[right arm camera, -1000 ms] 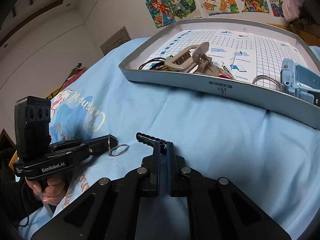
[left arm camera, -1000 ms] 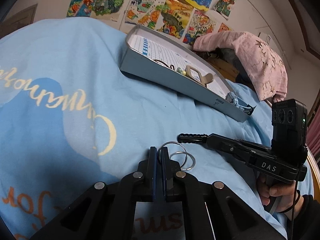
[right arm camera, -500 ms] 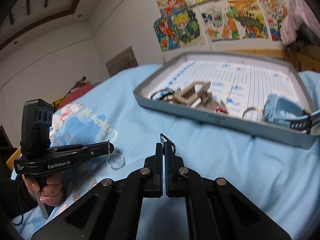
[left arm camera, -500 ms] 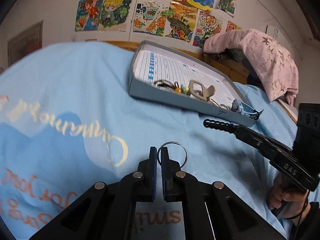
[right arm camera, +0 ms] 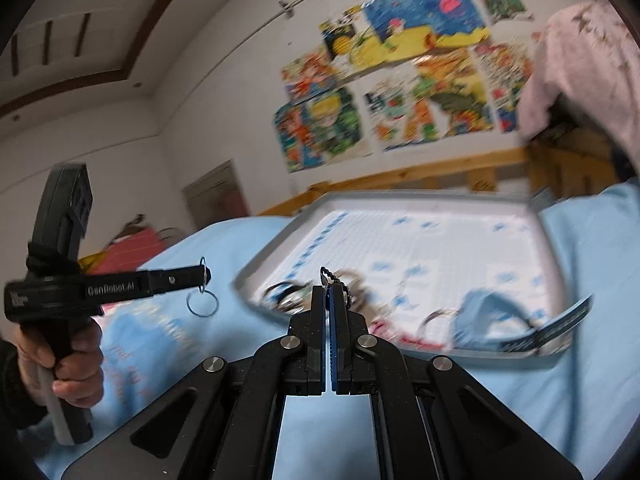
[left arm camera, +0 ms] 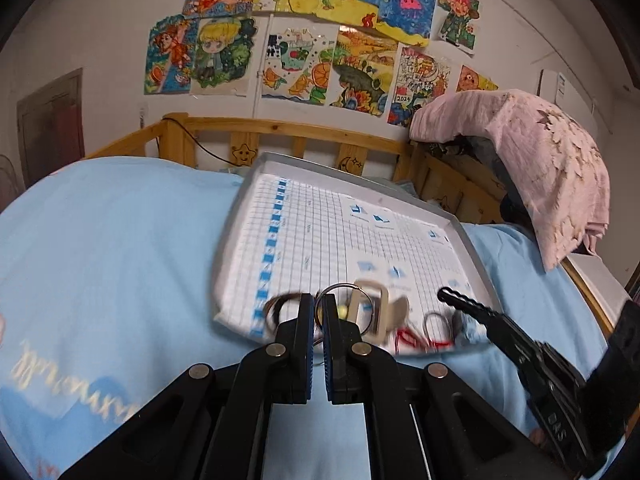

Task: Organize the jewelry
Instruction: 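Lower the rings into the tray and open the left tool while the right tool releases the hair tie there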

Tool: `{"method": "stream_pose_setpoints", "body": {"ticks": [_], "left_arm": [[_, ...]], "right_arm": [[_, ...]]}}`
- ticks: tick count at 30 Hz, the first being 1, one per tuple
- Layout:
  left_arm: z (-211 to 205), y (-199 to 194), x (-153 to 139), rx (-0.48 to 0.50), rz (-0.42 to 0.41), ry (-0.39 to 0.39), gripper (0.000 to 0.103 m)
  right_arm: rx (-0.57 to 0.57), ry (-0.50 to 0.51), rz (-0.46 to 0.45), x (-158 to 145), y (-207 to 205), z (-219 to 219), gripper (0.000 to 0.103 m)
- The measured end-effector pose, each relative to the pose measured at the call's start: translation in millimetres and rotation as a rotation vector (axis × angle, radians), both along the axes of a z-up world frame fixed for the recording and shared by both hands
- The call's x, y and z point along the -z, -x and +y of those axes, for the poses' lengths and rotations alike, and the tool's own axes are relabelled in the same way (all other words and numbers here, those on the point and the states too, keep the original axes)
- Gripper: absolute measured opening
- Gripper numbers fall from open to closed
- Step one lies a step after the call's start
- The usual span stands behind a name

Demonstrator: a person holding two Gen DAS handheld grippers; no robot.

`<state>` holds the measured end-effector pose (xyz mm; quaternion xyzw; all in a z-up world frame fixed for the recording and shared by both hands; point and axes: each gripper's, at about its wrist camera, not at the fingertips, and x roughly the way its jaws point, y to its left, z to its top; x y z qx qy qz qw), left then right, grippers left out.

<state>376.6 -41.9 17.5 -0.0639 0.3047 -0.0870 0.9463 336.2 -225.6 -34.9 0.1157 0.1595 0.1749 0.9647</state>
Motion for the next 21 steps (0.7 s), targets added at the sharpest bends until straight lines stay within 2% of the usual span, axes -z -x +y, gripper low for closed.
{"method": "stream_pose_setpoints", "body": {"ticks": [4,7,11,21], "left_arm": [[-6.7,-34.3,14.5,-0.025,0.034,0.0,0.004],[-10.2,-45.1,27.9,-0.037,0.052,-0.026,0.004],[-14.6,-48.6,42.3,-0.04,0.063,-0.052,0.004],[-16.5,-56.1,50.8,-0.056,0.072,-0.074,0.004]], "right_arm": [[0.028,-0.005,0.012,6.1,-19.1,-7.1,0.002],[0.027,-0.001,0.035,14.8,-30.2,-8.8,0.002],[0.022,-0.012,0.056,22.6,-41.6,-9.9,0.002],[0.026,-0.041,0.103,40.2,-58.0,-7.9,0.002]]}}
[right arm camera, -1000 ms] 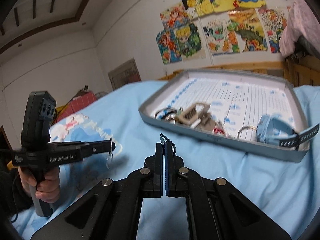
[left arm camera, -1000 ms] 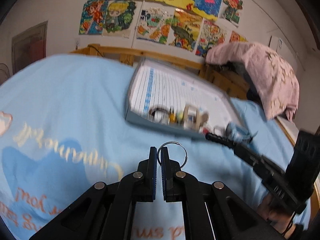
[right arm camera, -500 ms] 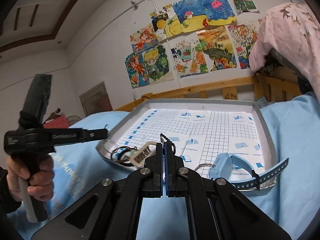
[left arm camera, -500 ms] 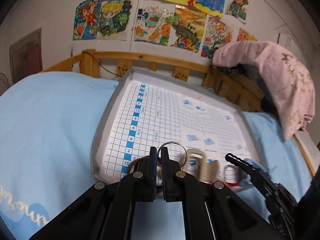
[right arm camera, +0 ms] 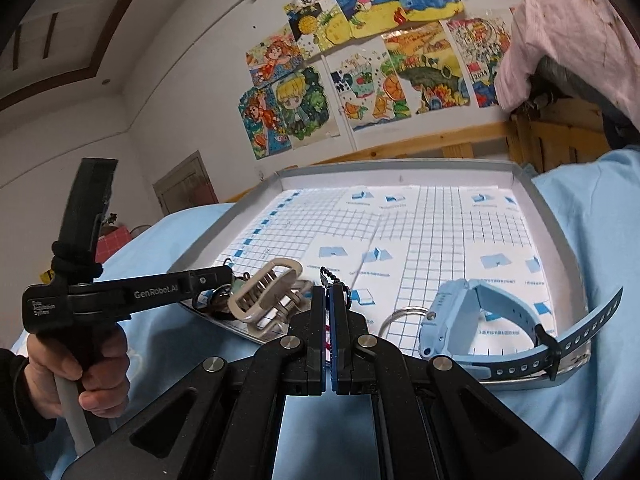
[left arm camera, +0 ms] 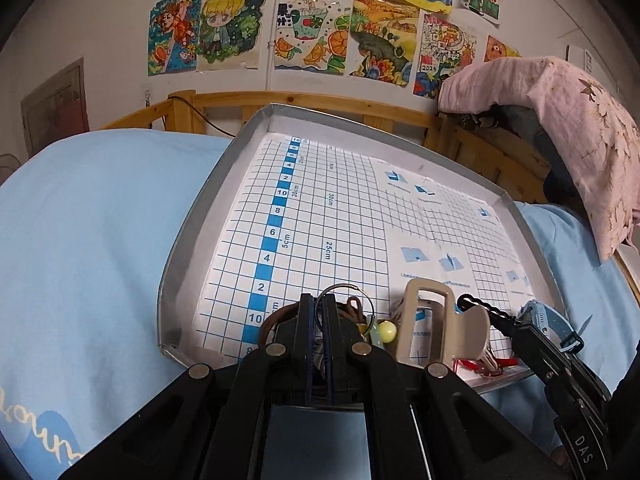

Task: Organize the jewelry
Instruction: 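Lower the rings into the tray and open the left tool while the right tool releases the hair tie there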

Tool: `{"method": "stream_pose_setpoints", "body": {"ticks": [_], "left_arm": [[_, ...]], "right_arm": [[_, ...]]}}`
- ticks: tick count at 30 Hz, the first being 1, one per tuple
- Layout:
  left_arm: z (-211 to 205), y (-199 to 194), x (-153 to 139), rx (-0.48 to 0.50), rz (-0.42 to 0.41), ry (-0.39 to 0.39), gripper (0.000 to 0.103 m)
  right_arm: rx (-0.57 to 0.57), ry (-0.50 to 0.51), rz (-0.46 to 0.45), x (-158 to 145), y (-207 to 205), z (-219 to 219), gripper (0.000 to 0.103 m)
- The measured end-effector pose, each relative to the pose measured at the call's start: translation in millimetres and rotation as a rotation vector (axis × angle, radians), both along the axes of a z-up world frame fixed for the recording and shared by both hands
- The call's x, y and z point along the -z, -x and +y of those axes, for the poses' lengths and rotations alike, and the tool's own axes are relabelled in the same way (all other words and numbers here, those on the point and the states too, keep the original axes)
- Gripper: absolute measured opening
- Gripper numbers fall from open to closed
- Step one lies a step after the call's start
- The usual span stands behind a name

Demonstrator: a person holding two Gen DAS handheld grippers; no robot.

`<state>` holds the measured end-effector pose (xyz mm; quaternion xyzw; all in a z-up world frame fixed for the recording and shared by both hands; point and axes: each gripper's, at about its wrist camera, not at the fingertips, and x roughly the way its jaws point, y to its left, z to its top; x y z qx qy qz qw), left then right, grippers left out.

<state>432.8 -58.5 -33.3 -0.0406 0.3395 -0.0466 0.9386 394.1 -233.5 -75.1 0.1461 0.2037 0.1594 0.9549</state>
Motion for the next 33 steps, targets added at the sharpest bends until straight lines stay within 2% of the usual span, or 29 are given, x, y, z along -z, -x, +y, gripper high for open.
{"method": "stream_pose_setpoints", "body": {"ticks": [10,16,26,28,29,31,32,33], "left_arm": [[1.8,-2.9,3.2,-0.006,0.009,-0.007,0.004],[4.8,-3.2,6.0,-0.013,0.016,0.016,0.004],[7.8,3.7,4.2,0.0,0.0,0.074,0.005],[7.9,7.6,2.9,0.005,-0.002,0.085,0.01],[7.6,9.9,2.2,0.01,-0.004,0.091,0.017],[6.6,14.2,-0.3,0.011,-0.013,0.096,0.037],[6.2,18.8,-3.1,0.009,-0.03,0.099,0.053],[5.7,22.1,-5.3,0.005,-0.044,0.098,0.063]], "right_arm": [[0.011,-0.016,0.033,9.3,-5.7,-1.6,0.002],[0.018,-0.044,0.066,16.1,-11.5,-5.7,0.002],[0.022,-0.029,0.07,17.8,-11.8,-3.0,0.002],[0.027,-0.026,0.07,17.3,-10.9,-3.1,0.002],[0.03,-0.025,0.067,16.6,-10.1,-3.6,0.002],[0.04,-0.022,0.058,13.8,-7.0,-3.7,0.003],[0.047,-0.02,0.053,11.8,-5.1,-4.2,0.003],[0.053,-0.017,0.049,10.0,-3.6,-4.3,0.003]]}}
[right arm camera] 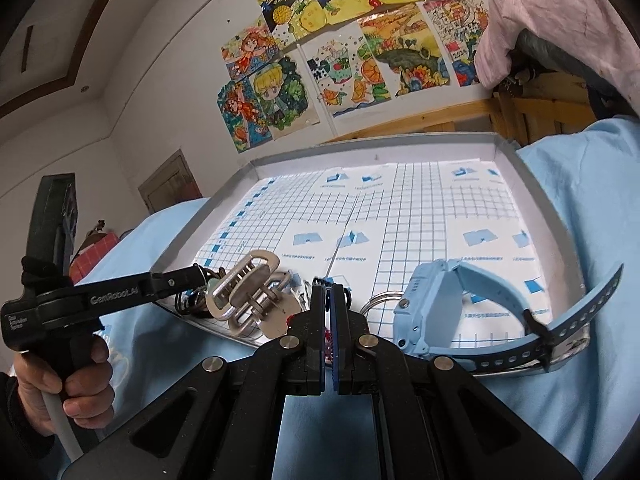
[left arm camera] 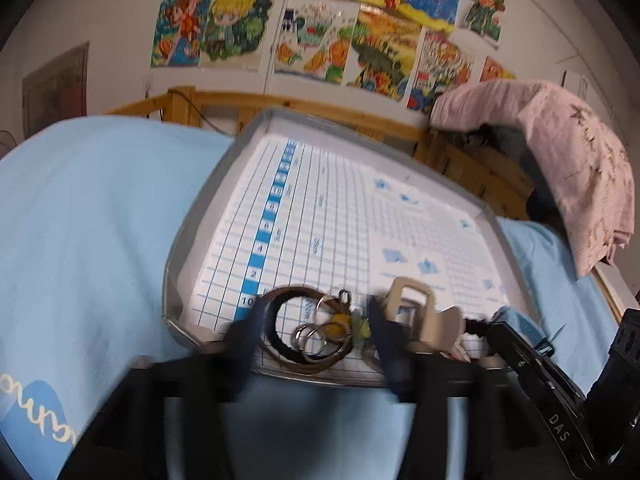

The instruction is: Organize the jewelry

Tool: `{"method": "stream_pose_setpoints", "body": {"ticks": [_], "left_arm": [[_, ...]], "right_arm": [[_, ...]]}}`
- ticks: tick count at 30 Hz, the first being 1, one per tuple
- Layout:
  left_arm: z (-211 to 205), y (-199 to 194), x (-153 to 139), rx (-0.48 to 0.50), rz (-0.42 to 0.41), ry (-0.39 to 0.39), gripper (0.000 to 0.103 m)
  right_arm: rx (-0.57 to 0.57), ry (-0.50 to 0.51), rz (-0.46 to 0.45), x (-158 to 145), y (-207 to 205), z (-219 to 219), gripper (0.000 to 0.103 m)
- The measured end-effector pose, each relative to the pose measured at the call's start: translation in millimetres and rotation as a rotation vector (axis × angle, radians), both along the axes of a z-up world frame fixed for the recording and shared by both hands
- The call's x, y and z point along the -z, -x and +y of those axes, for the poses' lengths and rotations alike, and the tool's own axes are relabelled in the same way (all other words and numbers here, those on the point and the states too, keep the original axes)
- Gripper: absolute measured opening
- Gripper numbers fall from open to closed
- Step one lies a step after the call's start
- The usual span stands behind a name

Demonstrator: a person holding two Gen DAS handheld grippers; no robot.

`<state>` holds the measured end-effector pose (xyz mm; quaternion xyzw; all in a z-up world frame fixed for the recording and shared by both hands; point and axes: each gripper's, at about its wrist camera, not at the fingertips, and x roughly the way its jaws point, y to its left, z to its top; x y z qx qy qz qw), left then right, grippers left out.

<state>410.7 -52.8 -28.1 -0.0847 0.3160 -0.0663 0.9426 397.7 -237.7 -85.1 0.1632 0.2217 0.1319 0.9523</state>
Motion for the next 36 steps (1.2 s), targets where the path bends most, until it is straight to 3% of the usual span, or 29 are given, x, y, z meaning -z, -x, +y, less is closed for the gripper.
{"method": "stream_pose_setpoints", "body": {"ticks": [5,9,11,12,14,17,19,21,29,36], "left_arm": [[0.4,14.1,-10.1,-0.004,-0.019,0.003,0.064],[5.4,34.5,-20.1,-0.043,-0.069,-0.005,0.091],[9.0,49.1,-27.6,-0.076,-0.107,-0.011,0.095],[11.5,54.2,-30.2,-0.085,-0.118,-0.013,0.098],[14.6,69.8,-37.3,-0.115,-0.151,-0.024,0.102],[18.0,90.9,-47.6,-0.139,-0.186,-0.038,0.103],[20.7,108.2,-53.8,-0.147,-0.21,-0.047,0.103],[22.2,130.2,-60.6,-0.153,-0.24,-0.062,0.103],[36.9,206.8,-83.0,-0.143,-0.324,-0.052,0.103],[51.0,269.7,-89.5,-0.147,-0.382,-0.048,0.103]], "right_arm": [[0.029,0.014,-0.014,-7.9,8.2,-3.6,0.003],[0.053,0.033,-0.031,-16.4,17.5,-6.5,0.003],[0.056,0.046,-0.037,-22.2,23.4,-7.4,0.013],[0.056,0.051,-0.04,-25.3,27.5,-7.5,0.031],[0.062,0.071,-0.059,-33.6,40.2,-6.2,0.054],[0.067,0.11,-0.079,-48.4,61.2,-3.2,0.055],[0.079,0.124,-0.106,-61.4,79.2,-3.5,0.065],[0.092,0.124,-0.135,-72.5,95.2,-6.4,0.081],[0.146,0.147,-0.248,-115.7,169.2,-3.1,0.101],[0.186,0.11,-0.302,-118.5,239.0,8.1,0.101]]}}
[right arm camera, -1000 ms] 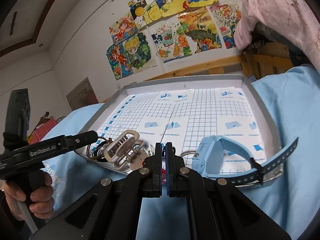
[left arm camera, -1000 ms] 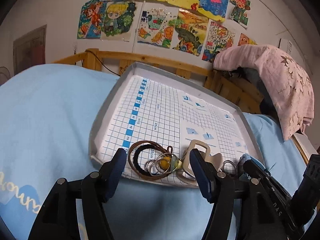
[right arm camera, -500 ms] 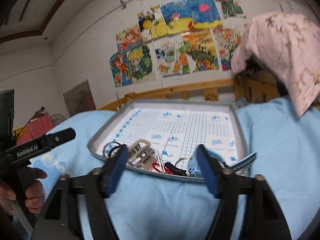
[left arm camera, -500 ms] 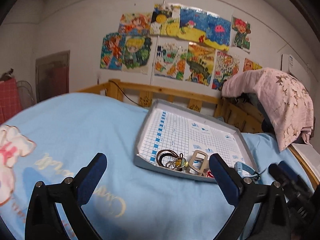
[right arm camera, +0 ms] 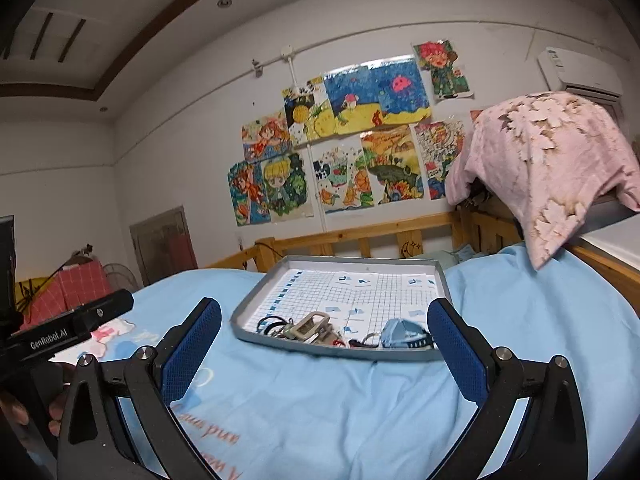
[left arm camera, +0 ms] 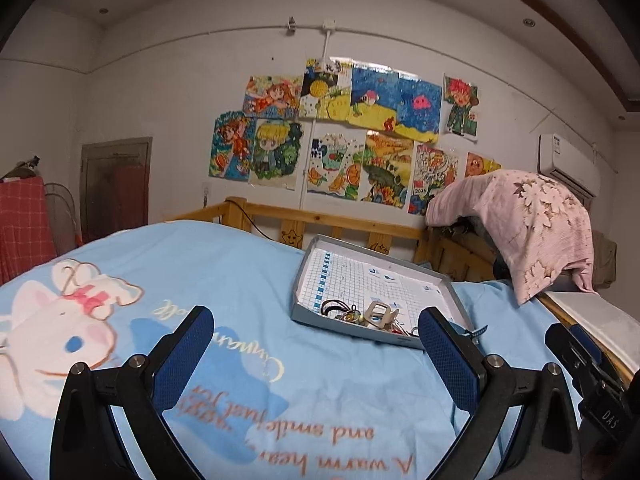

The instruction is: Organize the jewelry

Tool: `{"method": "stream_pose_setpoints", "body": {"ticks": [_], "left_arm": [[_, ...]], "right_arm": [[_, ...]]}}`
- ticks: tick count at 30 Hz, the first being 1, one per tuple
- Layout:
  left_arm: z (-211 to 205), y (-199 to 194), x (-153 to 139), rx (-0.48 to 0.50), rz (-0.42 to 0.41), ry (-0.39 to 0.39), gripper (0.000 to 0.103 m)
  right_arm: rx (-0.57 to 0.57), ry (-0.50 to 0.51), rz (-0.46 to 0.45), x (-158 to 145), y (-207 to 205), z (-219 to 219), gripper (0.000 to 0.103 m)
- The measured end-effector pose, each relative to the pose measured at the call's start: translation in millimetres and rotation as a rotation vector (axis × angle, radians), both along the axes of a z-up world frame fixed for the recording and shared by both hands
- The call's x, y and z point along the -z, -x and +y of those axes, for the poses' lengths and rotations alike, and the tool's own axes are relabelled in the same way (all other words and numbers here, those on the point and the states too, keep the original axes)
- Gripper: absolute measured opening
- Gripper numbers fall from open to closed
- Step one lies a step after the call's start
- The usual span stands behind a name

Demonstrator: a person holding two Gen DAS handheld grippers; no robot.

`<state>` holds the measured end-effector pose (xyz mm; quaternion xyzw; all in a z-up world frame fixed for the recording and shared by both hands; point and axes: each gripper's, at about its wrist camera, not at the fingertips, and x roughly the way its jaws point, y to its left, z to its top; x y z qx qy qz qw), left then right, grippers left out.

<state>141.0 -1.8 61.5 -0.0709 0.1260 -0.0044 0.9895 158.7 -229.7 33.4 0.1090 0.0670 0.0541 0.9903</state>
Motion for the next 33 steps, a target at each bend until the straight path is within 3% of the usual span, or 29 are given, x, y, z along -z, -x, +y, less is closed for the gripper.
{"method": "stream_pose_setpoints", "body": {"ticks": [12,33], "left_arm": [[20.2,63.3,31.1,-0.033,-0.01,-0.033,0.103],[24.2,71.0,46.6,-0.021,0.013,-0.041,0.103]], "right_arm": [[0.007,0.086,-0.006,11.7,67.8,28.7,0.101],[0.003,0.1,0.063,27.8,59.8,31.2,0.101]]}}
